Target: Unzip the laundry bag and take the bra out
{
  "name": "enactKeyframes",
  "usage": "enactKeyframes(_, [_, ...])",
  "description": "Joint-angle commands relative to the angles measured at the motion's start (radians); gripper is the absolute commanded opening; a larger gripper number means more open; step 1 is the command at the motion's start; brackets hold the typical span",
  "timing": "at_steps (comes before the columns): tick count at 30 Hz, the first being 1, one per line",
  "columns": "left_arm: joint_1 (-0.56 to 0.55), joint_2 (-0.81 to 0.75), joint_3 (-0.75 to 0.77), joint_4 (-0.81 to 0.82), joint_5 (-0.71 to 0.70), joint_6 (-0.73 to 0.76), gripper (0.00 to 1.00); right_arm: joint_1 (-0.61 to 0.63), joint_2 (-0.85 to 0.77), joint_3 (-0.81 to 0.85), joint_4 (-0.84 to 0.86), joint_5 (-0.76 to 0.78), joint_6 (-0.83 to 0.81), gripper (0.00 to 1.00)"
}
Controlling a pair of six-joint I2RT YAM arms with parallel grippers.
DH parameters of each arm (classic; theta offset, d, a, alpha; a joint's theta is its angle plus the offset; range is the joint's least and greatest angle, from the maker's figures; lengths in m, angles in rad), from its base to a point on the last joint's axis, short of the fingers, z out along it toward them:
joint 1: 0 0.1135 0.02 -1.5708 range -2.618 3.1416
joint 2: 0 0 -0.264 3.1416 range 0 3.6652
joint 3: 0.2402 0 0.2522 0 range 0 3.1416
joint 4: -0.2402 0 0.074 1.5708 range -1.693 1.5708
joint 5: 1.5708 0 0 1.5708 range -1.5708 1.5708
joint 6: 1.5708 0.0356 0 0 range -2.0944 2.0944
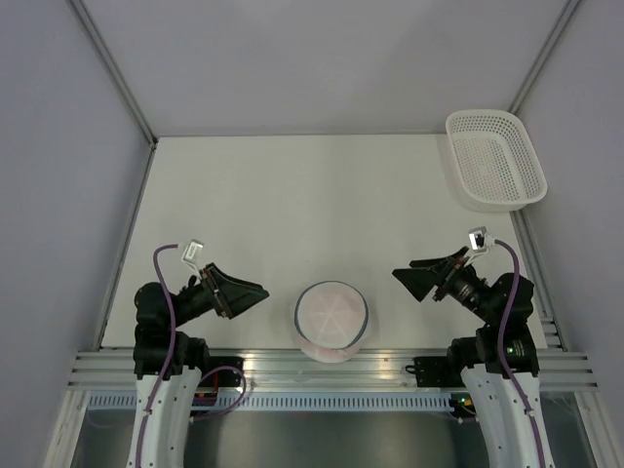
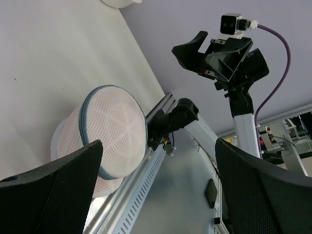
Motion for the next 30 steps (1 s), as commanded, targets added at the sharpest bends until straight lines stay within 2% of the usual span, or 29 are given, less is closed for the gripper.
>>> enactKeyframes(1, [0.000,-0.017,0.001,-0.065,-0.019,0.051,1.00,0.002,0.014,0.010,-0.062,0.004,-0.035,0.98])
enactKeyframes(7, [-0.018,0.018,-0.054,-0.104,-0.021,0.000,1.00,0.002,-0.046,-0.027,-0.120,0.036,-0.059,0.98])
enactKeyframes(11, [-0.072,0.004,-0.063,-0.161,-0.044,0.014,1.00,0.002,-0.011,-0.044,-0.180,0.067,-0.101,0.98])
enactKeyframes(16, [-0.122,0.079,-0.019,-0.369,-0.068,0.147,1.00,0.002,0.049,-0.042,-0.188,0.065,-0.124,0.98])
enactKeyframes(19, [-0.167,0.083,-0.034,-0.402,-0.085,0.175,0.99,0.002,0.095,-0.038,-0.179,-0.005,-0.130,0.98])
enactKeyframes(20, [-0.181,0.078,-0.042,-0.414,-0.090,0.174,0.97,0.002,0.101,-0.032,-0.182,-0.023,-0.130,0.89])
enactKeyframes(21, [-0.208,0.070,-0.057,-0.418,-0.094,0.169,0.87,0.002,0.101,-0.027,-0.201,-0.039,-0.131,0.81])
enactKeyframes(22, [-0.222,0.058,-0.063,-0.416,-0.094,0.169,0.81,0.002,0.097,-0.027,-0.212,-0.040,-0.136,0.31])
enactKeyframes(23, [-0.234,0.052,-0.069,-0.416,-0.094,0.165,0.68,0.002,0.089,-0.026,-0.226,-0.047,-0.136,0.01])
enactKeyframes(24, [-0.251,0.044,-0.073,-0.414,-0.091,0.165,0.30,0.000,0.081,-0.026,-0.251,-0.068,-0.141,0.00])
enactKeyframes(26, [-0.264,0.046,-0.071,-0.413,-0.076,0.175,0.03,0.002,0.054,-0.052,-0.245,-0.128,-0.127,0.00])
enactKeyframes(28, [-0.276,0.053,-0.065,-0.399,-0.024,0.194,0.02,0.002,0.045,-0.072,-0.243,-0.189,-0.099,0.01])
enactKeyframes(30, [-0.291,0.070,-0.053,-0.384,0.020,0.212,0.02,0.015,0.052,-0.066,-0.304,-0.188,-0.139,0.01])
